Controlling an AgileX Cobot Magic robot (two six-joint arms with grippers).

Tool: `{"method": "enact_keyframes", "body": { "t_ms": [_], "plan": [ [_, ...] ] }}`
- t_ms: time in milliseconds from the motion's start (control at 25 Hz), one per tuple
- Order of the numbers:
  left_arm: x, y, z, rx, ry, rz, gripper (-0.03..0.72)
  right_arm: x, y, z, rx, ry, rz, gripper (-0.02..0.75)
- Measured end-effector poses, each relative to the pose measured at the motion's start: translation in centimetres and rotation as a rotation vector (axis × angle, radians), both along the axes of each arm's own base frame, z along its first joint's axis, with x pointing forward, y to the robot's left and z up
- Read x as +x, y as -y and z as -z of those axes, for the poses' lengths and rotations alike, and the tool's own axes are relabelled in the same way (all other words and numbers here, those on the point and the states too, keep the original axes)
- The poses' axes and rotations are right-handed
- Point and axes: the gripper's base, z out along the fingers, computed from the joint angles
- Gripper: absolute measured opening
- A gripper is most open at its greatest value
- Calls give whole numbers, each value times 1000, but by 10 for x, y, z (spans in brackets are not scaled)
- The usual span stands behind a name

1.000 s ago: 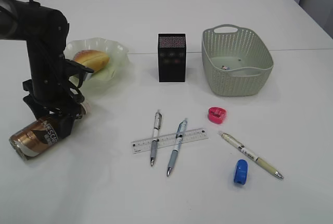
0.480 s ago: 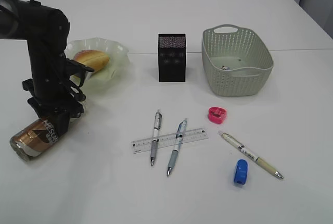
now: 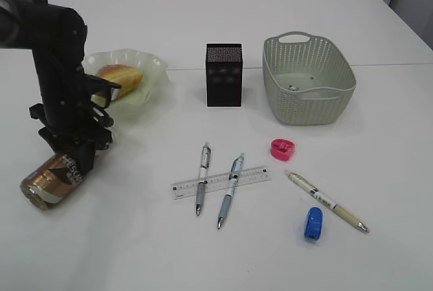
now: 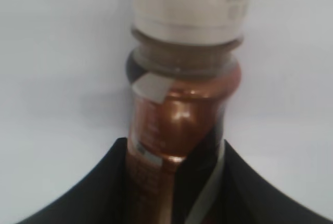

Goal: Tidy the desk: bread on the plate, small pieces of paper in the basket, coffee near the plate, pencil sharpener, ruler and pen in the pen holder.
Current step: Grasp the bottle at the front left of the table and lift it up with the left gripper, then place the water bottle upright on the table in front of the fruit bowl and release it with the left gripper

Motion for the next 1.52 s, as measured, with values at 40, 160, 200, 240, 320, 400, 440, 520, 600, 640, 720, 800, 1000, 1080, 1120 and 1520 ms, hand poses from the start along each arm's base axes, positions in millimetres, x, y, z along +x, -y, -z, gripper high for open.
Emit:
{"method": "enact_keyframes", "body": {
  "t_ms": [40,160,200,240,320,400,440,520,600,640,720,800,1000,1080,1120,1520],
  "plan": [
    [0,1,-2,-19,3,-18,311,0,0,0,-2,0,1,414],
    [-1,-1,-17,-72,32,-77,311,0,0,0,-2,0,1,414],
    [-1,-2,-25,-93,46,-96,311,0,0,0,-2,0,1,414],
    [-1,-4,-33,-116,60,-116,310,0,0,0,-2,0,1,414],
    [-1,-9,-48,-158,85,-159,309,0,0,0,-2,0,1,414],
    [-3,-12,-61,-191,108,-184,308,0,0,0,-2,0,1,414],
    [-4,-15,-68,-201,123,-194,308,0,0,0,-2,0,1,414],
    [-9,-18,-83,-212,150,-209,308,0,0,0,-2,0,1,414],
    [-21,-21,-92,-213,154,-211,308,0,0,0,-4,1,2,414],
    [-30,-22,-96,-214,154,-211,308,0,0,0,-3,1,2,414],
    [-49,-27,-101,-219,174,-218,308,0,0,0,-3,1,2,414],
    [-69,-31,-110,-238,255,-223,308,0,0,0,-5,1,0,414],
    [-121,-44,-120,-309,564,-234,308,0,0,0,-5,1,0,414],
    [-137,-48,-128,-354,742,-239,308,0,0,0,-5,1,0,414],
    [-143,-50,-130,-375,829,-241,308,0,0,0,-5,1,0,414],
    [-144,-64,-113,-495,1420,-363,308,0,0,0,-5,1,0,414]
  ]
}}
